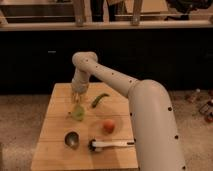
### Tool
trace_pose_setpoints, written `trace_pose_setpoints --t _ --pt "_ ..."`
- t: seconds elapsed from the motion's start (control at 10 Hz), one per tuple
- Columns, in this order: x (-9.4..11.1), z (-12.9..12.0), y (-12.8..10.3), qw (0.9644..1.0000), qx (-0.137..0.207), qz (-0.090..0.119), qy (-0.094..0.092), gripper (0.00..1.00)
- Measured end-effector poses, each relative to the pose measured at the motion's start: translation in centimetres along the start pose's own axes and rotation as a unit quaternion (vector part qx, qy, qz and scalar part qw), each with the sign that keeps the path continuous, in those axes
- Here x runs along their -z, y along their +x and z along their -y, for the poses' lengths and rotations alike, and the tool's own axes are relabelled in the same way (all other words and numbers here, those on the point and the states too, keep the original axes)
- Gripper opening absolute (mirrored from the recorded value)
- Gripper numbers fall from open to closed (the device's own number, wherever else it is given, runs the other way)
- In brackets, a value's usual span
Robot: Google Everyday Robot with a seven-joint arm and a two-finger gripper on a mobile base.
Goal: Place banana in plastic cup
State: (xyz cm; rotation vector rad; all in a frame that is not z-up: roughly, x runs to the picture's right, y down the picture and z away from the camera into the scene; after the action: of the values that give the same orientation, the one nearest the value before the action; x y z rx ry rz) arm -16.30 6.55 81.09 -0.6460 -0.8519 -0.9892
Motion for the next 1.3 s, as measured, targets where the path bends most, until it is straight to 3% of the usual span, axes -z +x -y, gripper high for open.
trace_pose_setpoints --t 0.3,1.1,1.3 --pt "-1.0 -1.0 -0.7 0.9999 0.004 0.012 -0.003 0.03" --pt "-0.3 -1.1 -1.6 0.9996 0.022 0.015 -0.012 0.79" --pt "-0.2 -0.9 -1.5 0.9995 0.025 0.014 -0.014 0.80"
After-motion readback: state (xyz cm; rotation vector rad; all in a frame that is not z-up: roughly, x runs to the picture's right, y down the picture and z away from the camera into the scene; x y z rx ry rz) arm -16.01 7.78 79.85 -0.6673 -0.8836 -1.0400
